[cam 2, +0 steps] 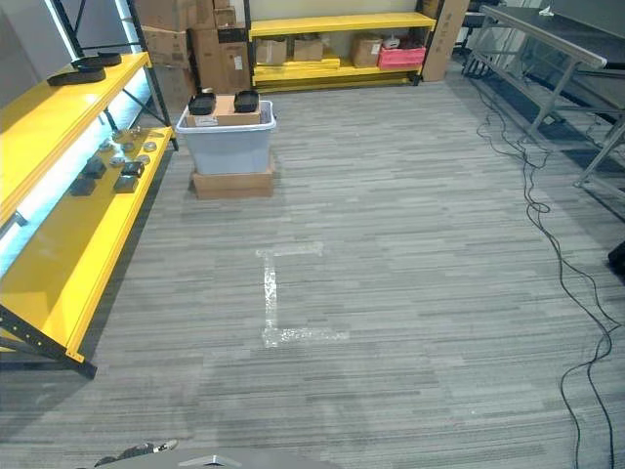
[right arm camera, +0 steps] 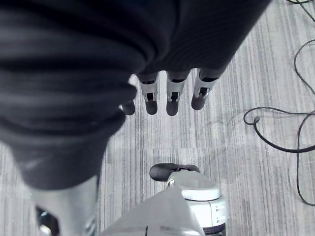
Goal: Move parts from the plastic box to the shelf.
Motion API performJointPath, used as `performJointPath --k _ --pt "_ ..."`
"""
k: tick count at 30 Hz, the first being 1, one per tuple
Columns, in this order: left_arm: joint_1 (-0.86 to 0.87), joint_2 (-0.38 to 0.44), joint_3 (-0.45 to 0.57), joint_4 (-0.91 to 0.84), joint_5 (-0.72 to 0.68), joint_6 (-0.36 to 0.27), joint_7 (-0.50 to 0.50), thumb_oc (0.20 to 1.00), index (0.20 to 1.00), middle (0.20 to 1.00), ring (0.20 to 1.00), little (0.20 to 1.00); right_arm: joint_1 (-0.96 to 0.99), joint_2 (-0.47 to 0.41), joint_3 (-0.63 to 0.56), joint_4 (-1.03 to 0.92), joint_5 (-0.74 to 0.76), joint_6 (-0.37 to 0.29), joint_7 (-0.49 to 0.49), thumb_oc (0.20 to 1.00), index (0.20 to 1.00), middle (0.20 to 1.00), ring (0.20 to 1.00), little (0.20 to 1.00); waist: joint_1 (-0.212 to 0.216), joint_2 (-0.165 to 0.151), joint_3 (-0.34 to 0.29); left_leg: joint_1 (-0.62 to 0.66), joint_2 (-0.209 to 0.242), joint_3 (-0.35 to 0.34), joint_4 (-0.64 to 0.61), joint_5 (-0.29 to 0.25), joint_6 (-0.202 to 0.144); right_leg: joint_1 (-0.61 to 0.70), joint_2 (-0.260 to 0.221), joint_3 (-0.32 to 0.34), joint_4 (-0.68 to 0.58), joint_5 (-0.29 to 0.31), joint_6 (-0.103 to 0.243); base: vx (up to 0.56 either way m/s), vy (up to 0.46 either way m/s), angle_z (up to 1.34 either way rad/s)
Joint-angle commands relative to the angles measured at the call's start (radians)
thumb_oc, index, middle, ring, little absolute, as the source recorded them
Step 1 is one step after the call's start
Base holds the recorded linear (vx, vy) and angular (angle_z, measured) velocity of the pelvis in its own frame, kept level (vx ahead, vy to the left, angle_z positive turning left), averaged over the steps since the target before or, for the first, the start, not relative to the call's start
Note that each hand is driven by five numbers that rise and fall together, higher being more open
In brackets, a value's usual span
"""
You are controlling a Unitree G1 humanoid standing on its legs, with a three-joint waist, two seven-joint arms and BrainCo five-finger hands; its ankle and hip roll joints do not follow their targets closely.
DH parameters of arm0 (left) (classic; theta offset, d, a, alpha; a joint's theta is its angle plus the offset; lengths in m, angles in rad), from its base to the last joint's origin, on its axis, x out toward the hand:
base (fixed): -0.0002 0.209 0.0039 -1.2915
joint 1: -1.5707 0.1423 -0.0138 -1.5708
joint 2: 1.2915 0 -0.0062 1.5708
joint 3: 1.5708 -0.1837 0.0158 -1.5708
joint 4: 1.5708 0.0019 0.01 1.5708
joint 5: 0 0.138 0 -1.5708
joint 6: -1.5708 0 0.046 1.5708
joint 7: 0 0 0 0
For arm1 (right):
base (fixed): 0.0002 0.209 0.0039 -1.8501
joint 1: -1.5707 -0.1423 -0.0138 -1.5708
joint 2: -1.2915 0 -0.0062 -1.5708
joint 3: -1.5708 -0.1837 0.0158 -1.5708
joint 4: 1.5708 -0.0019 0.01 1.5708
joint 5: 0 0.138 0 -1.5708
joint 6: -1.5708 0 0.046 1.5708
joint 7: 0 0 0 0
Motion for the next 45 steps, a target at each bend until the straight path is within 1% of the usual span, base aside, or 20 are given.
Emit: performJointPath --k 1,7,10,11,12,14,16,22,23,24,25,26,27,30,31,33,35,37,40,45 --pt "-0.055 0.015 0.0 0.012 0.01 -0.027 0.011 1.0 1.0 1.0 1.0 1.0 -0.036 0.011 0.028 0.039 0.002 -0.004 0.007 1.0 1.0 1.0 1.0 1.0 0.007 -0.04 -0.021 0.006 0.035 -0.042 0.008 -0.089 -0.032 0.018 -0.059 0.061 0.027 -0.092 0.096 -0.01 -0.009 0.12" --pt "-0.071 0.042 0.023 -0.014 -0.016 -0.041 0.028 1.0 1.0 1.0 1.0 1.0 -0.053 0.009 -0.003 0.04 0.057 -0.012 -0.015 1.0 1.0 1.0 1.0 1.0 0.01 -0.051 -0.018 0.008 0.032 -0.043 0.008 -0.087 -0.031 0.02 -0.062 0.054 0.029 -0.093 0.096 0.0 -0.008 0.02" --pt "-0.074 0.071 0.023 -0.043 -0.005 -0.061 0.037 1.0 1.0 1.0 1.0 1.0 -0.059 -0.015 0.036 0.005 -0.017 -0.036 -0.031 1.0 1.0 1.0 1.0 1.0 0.019 -0.06 -0.017 0.016 0.031 -0.049 0.006 -0.088 -0.03 0.028 -0.065 0.049 0.026 -0.092 0.095 0.0 -0.015 0.07" --pt "-0.074 0.083 0.024 -0.063 -0.007 -0.069 0.038 1.0 1.0 1.0 1.0 1.0 -0.055 -0.027 0.026 -0.017 -0.005 -0.043 -0.034 1.0 1.0 1.0 1.0 1.0 0.019 -0.062 -0.016 0.016 0.03 -0.051 0.006 -0.088 -0.031 0.027 -0.066 0.049 0.027 -0.092 0.096 -0.02 -0.006 0.1" --pt "-0.076 0.089 0.027 -0.07 -0.013 -0.072 0.037 1.0 1.0 1.0 1.0 1.0 -0.055 -0.036 0.005 -0.027 0.02 -0.049 -0.039 1.0 1.0 1.0 1.0 1.0 0.018 -0.063 -0.015 0.015 0.03 -0.052 0.007 -0.088 -0.031 0.027 -0.067 0.049 0.027 -0.092 0.096 -0.03 0.0 0.09" --pt "-0.065 0.105 0.063 -0.041 -0.058 -0.071 0.029 1.0 1.0 1.0 1.0 1.0 -0.052 -0.061 -0.126 -0.021 0.17 -0.07 -0.067 1.0 1.0 1.0 1.0 1.0 0.011 -0.058 -0.015 0.016 0.03 -0.044 0.009 -0.088 -0.03 0.022 -0.066 0.056 0.032 -0.091 0.1 -0.01 0.007 0.04" --pt "-0.056 0.103 0.093 -0.007 -0.088 -0.067 0.029 1.0 1.0 1.0 1.0 1.0 -0.047 -0.06 -0.158 0.025 0.207 -0.063 -0.062 1.0 1.0 1.0 1.0 1.0 0.01 -0.056 -0.021 0.02 0.03 -0.041 0.01 -0.09 -0.03 0.025 -0.066 0.058 0.033 -0.091 0.101 0.0 0.017 -0.05" --pt "-0.039 0.079 0.114 0.036 -0.116 -0.055 0.002 1.0 1.0 1.0 1.0 1.0 -0.043 -0.047 -0.125 0.121 0.136 -0.028 -0.045 1.0 1.0 1.0 1.0 1.0 0.013 -0.054 -0.046 0.047 0.033 -0.034 0.005 -0.099 -0.027 0.049 -0.066 0.06 0.026 -0.096 0.098 0.04 0.004 -0.04" --pt "-0.05 0.072 0.118 -0.009 -0.184 -0.071 0.005 1.0 1.0 1.0 1.0 1.0 -0.062 -0.047 -0.109 0.084 0.136 -0.041 -0.054 1.0 1.0 1.0 1.0 1.0 0.013 -0.054 -0.048 0.052 0.035 -0.035 0.003 -0.098 -0.028 0.051 -0.066 0.059 0.025 -0.096 0.097 0.03 -0.003 -0.05" --pt "-0.05 0.072 0.118 -0.009 -0.184 -0.071 0.006 1.0 1.0 1.0 1.0 1.0 -0.062 -0.047 -0.109 0.084 0.136 -0.041 -0.055 1.0 1.0 1.0 1.0 1.0 0.013 -0.054 -0.047 0.053 0.035 -0.035 0.003 -0.099 -0.028 0.052 -0.066 0.059 0.025 -0.096 0.097 0.0 -0.009 -0.11" --pt "-0.07 0.071 0.123 -0.096 -0.246 -0.097 0.026 1.0 1.0 1.0 1.0 1.0 -0.083 -0.05 -0.101 -0.023 0.153 -0.073 -0.076 1.0 1.0 1.0 1.0 1.0 0.011 -0.054 -0.043 0.053 0.035 -0.034 0.003 -0.097 -0.028 0.051 -0.066 0.062 0.027 -0.094 0.097 -0.01 -0.005 -0.1" --pt "-0.07 0.071 0.123 -0.097 -0.246 -0.096 0.026 1.0 1.0 1.0 1.0 1.0 -0.082 -0.05 -0.101 -0.024 0.152 -0.073 -0.076 1.0 1.0 1.0 1.0 1.0 0.011 -0.054 -0.042 0.054 0.035 -0.034 0.003 -0.097 -0.028 0.052 -0.066 0.062 0.027 -0.094 0.097 -0.03 -0.007 -0.09" --pt "-0.08 0.074 0.122 -0.172 -0.283 -0.117 0.044 1.0 1.0 1.0 1.0 1.0 -0.087 -0.054 -0.097 -0.124 0.163 -0.096 -0.094 1.0 1.0 1.0 1.0 1.0 0.009 -0.053 -0.036 0.052 0.035 -0.034 0.003 -0.095 -0.028 0.048 -0.065 0.064 0.031 -0.093 0.098 -0.04 -0.005 -0.06" --pt "-0.079 0.096 0.129 -0.445 -0.348 -0.169 0.098 1.0 1.0 1.0 1.0 1.0 -0.076 -0.088 -0.106 -0.428 0.17 -0.153 -0.149 1.0 1.0 1.0 1.0 1.0 0.004 -0.053 -0.023 0.045 0.035 -0.029 0.005 -0.091 -0.028 0.037 -0.062 0.069 0.038 -0.091 0.1 -0.07 -0.007 -0.05" --pt "-0.068 0.108 0.133 -0.585 -0.373 -0.197 0.119 1.0 1.0 1.0 1.0 1.0 -0.063 -0.115 -0.123 -0.571 0.154 -0.173 -0.17 1.0 1.0 1.0 1.0 1.0 0.003 -0.052 -0.012 0.047 0.035 -0.026 0.006 -0.092 -0.027 0.036 -0.061 0.073 0.042 -0.092 0.101 -0.06 -0.006 -0.07" --pt "-0.045 0.126 0.156 -0.795 -0.369 -0.233 0.147 1.0 1.0 1.0 1.0 1.0 -0.035 -0.14 -0.155 -0.758 0.112 -0.197 -0.201 1.0 1.0 1.0 1.0 1.0 0.003 -0.053 -0.012 0.041 0.034 -0.023 0.006 -0.091 -0.027 0.029 -0.061 0.075 0.044 -0.091 0.1 -0.05 -0.015 -0.12" --pt "-0.03 0.15 0.182 -0.975 -0.312 -0.269 0.181 1.0 1.0 1.0 1.0 1.0 -0.005 -0.163 -0.205 -0.975 0.04 -0.231 -0.23 1.0 1.0 1.0 1.0 1.0 0.002 -0.055 -0.01 0.034 0.035 -0.022 0.009 -0.086 -0.026 0.023 -0.061 0.08 0.047 -0.087 0.098 -0.03 -0.03 -0.12" --pt "-0.019 0.157 0.195 -1.037 -0.293 -0.269 0.186 1.0 1.0 1.0 1.0 1.0 0.009 -0.164 -0.229 -1.051 0.017 -0.234 -0.231 1.0 1.0 1.0 1.0 1.0 0.001 -0.057 -0.008 0.035 0.036 -0.021 0.01 -0.088 -0.025 0.024 -0.061 0.084 0.049 -0.089 0.096 0.01 -0.019 -0.05" --pt "0.026 0.19 0.234 -1.218 -0.243 -0.274 0.162 1.0 1.0 1.0 1.0 1.0 0.064 -0.172 -0.3 -1.263 -0.064 -0.262 -0.23 1.0 1.0 1.0 1.0 1.0 -0.005 -0.056 -0.004 0.04 0.04 -0.017 0.012 -0.092 -0.023 0.025 -0.059 0.088 0.051 -0.092 0.093 0.02 -0.025 -0.06" --pt "0.054 0.216 0.238 -1.293 -0.2 -0.26 0.134 1.0 1.0 1.0 1.0 1.0 0.097 -0.139 -0.327 -1.348 -0.062 -0.271 -0.219 1.0 1.0 1.0 1.0 1.0 -0.011 -0.051 0.004 0.039 0.042 -0.014 0.012 -0.091 -0.023 0.02 -0.058 0.091 0.055 -0.095 0.091 0.01 -0.026 -0.05"
